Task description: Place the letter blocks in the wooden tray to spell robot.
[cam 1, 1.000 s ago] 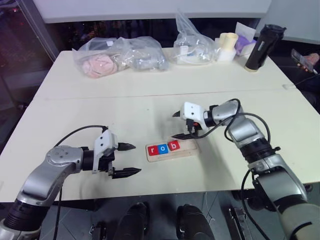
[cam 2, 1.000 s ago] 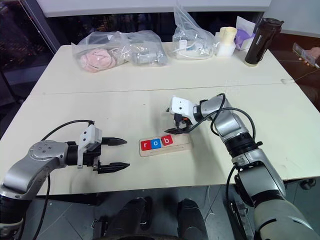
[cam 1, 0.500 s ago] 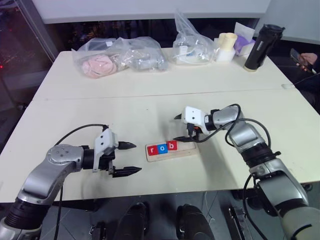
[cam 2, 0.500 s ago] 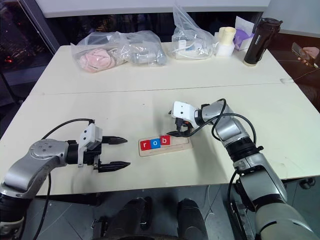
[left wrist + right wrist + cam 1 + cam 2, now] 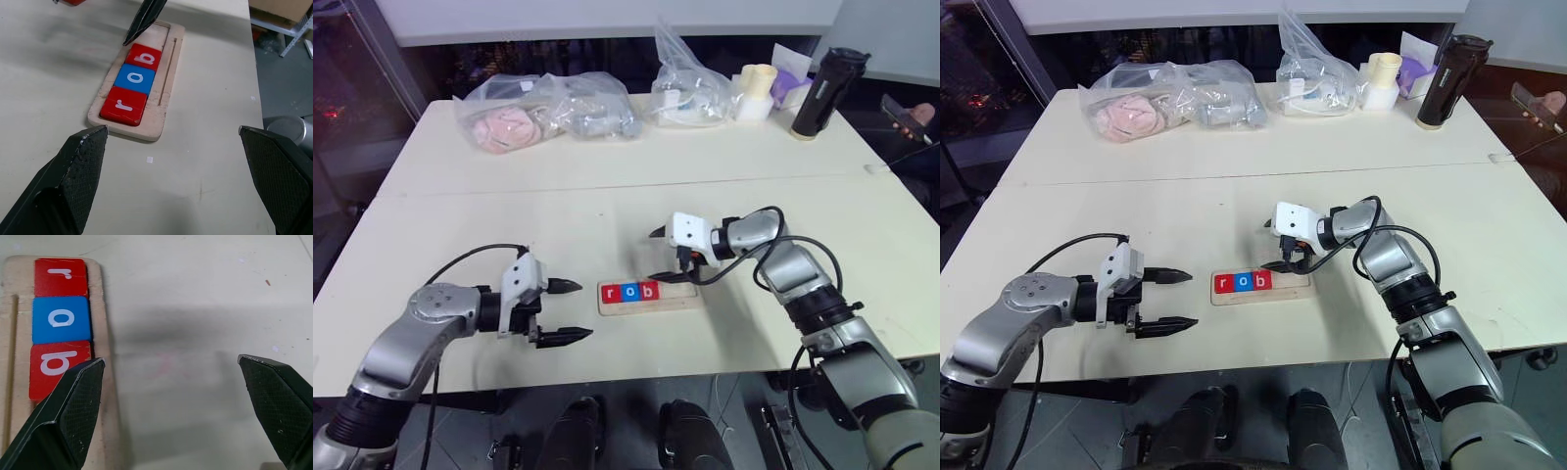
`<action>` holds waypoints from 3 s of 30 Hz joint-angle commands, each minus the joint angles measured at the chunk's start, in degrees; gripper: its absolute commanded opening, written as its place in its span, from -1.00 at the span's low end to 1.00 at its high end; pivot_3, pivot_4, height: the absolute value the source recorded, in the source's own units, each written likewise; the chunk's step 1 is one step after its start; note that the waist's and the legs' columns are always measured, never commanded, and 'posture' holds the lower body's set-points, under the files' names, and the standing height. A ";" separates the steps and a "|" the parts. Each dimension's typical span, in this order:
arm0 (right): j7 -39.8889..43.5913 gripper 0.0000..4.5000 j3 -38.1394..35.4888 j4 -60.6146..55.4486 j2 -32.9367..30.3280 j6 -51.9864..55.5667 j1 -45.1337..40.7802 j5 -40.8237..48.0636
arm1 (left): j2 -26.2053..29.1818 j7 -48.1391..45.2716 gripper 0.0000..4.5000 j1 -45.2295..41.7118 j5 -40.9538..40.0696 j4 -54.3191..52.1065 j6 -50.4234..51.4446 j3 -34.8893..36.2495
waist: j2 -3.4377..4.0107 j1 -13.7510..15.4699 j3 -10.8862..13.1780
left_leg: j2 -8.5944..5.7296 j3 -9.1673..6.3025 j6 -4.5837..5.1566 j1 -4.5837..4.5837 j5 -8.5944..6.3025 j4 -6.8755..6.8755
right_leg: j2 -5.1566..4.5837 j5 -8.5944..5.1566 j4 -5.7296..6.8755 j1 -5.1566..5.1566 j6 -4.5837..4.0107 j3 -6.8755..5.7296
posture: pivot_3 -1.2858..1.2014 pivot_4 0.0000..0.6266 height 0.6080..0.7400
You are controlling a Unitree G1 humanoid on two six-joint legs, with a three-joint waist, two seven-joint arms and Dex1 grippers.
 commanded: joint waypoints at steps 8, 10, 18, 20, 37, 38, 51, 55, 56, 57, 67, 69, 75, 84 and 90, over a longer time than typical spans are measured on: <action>-17.31 0.99 -4.98 7.89 1.10 0.35 -6.27 -4.95 | -0.35 0.76 1.00 -0.20 -0.48 -1.26 -0.42 0.39 | 0.00 -0.03 0.00 | 0.00 0.00 -0.02 0.00 0.01 0.00 | 0.00 0.00 0.00 -0.01 -0.01 0.01 | 0.03 -0.52 0.77; -21.26 0.99 -6.13 8.53 1.86 4.57 -6.71 -5.52 | -0.42 0.79 1.00 -0.28 -0.46 -1.17 -0.44 0.37 | 0.00 -0.02 0.00 | 0.00 0.00 -0.04 0.00 0.02 0.00 | 0.00 0.01 0.01 -0.01 -0.01 0.01 | 0.03 -0.52 0.77; -35.07 0.99 -13.62 -6.38 10.21 36.84 -2.38 -3.41 | -0.44 1.03 1.00 0.15 -0.50 -1.43 -0.56 0.35 | 0.01 -0.08 -0.01 | -0.01 -0.01 -0.04 -0.02 0.03 -0.07 | 0.00 0.01 0.07 -0.08 -0.02 0.06 | 0.03 -0.52 0.77; -39.90 0.99 -15.96 -11.32 14.19 44.68 -1.34 -3.42 | -0.48 0.99 1.00 -0.07 -0.41 -1.16 -0.65 0.27 | 0.02 -0.08 -0.01 | -0.01 0.00 -0.04 -0.02 0.03 -0.08 | 0.00 0.01 0.16 -0.13 -0.02 0.09 | 0.03 -0.52 0.77; -54.71 0.99 -18.54 -16.33 23.61 58.89 1.50 -1.66 | -0.78 0.84 1.00 -1.32 0.18 0.13 -1.28 -0.26 | 0.04 -0.25 -0.03 | 0.00 0.01 -0.05 0.00 0.06 -0.07 | 0.06 0.02 0.23 -0.16 -0.04 0.05 | 0.03 -0.52 0.77; -55.28 0.99 -19.29 -15.61 24.15 58.80 1.18 -1.26 | -0.79 0.90 1.00 -1.31 0.17 0.10 -1.27 -0.23 | 0.04 -0.25 -0.03 | 0.00 0.01 -0.05 0.00 0.06 -0.07 | 0.06 0.02 0.24 -0.16 -0.04 0.05 | 0.03 -0.52 0.77; -62.82 0.61 -26.91 -10.81 30.25 61.91 -1.73 2.46 | -1.15 1.80 1.00 -1.18 0.41 -0.32 -1.41 -0.25 | 0.05 -0.31 -0.06 | 0.03 0.02 -0.06 0.08 0.08 -0.07 | 0.10 0.04 0.30 -0.14 -0.09 0.06 | 0.03 -0.52 0.77; -64.57 -0.29 -28.39 -10.03 30.23 61.33 -2.19 2.60 | -1.42 2.10 1.00 -1.23 0.34 -0.42 -1.31 -0.36 | 0.06 -0.38 -0.07 | 0.03 0.02 -0.06 0.08 0.08 -0.07 | 0.10 0.04 0.30 -0.14 -0.09 0.06 | 0.03 -0.52 0.77; -64.53 -0.48 -28.27 -10.01 29.93 61.32 -2.34 2.68 | -1.46 2.13 1.00 -1.19 0.36 -0.39 -1.37 -0.40 | 0.07 -0.39 -0.07 | 0.04 0.02 -0.06 0.08 0.08 -0.07 | 0.11 0.04 0.30 -0.15 -0.09 0.06 | 0.03 -0.52 0.77; -63.98 -0.49 -27.51 -10.46 29.24 61.56 -2.38 2.77 | -1.52 2.16 1.00 -1.15 0.38 -0.40 -1.40 -0.47 | 0.07 -0.39 -0.07 | 0.04 0.02 -0.06 0.09 0.08 -0.08 | 0.11 0.04 0.31 -0.15 -0.09 0.06 | 0.03 -0.52 0.77; -54.49 -0.49 -21.58 -37.98 15.32 82.99 4.25 8.98 | -0.52 0.40 1.00 -0.88 0.52 -0.84 -2.09 -1.05 | 0.08 0.06 -0.06 | 0.01 0.02 -0.05 -0.07 0.07 -0.09 | 0.06 0.04 0.29 -0.25 -0.09 0.06 | 0.03 -0.52 0.77; -52.90 -0.49 -22.13 -45.57 11.56 85.40 9.28 12.28 | -0.19 -0.58 1.00 -0.82 0.31 -0.72 -2.55 -1.01 | 0.05 0.08 -0.08 | 0.00 0.00 -0.04 -0.07 0.07 -0.10 | 0.03 0.03 0.24 -0.23 -0.09 0.06 | 0.03 -0.52 0.77; -53.57 -0.49 -23.91 -54.64 7.21 85.62 17.48 18.62 | -0.99 -1.91 1.00 -1.27 -0.54 -0.30 -4.77 -0.02 | 0.08 -0.25 -0.06 | 0.09 0.02 -0.03 -0.06 0.06 -0.13 | -0.06 0.02 0.14 -0.23 -0.09 0.06 | 0.03 -0.52 0.77; -59.18 -0.49 -25.47 -57.02 6.95 85.62 22.93 24.16 | -4.36 -1.42 1.00 -3.60 -1.55 1.67 -8.95 2.12 | 0.07 0.13 -0.06 | 0.05 0.00 -0.03 -0.10 0.06 -0.11 | -0.10 0.03 -0.10 -0.12 -0.09 0.02 | 0.03 -0.52 0.77; -61.93 0.65 -26.16 -57.04 5.52 85.62 23.59 27.93 | -4.76 -1.91 1.00 -3.47 -2.93 1.65 -8.38 2.90 | 0.06 0.12 -0.06 | 0.07 -0.01 -0.02 -0.09 0.06 -0.13 | -0.08 0.03 -0.10 -0.12 -0.09 0.01 | 0.03 -0.52 0.77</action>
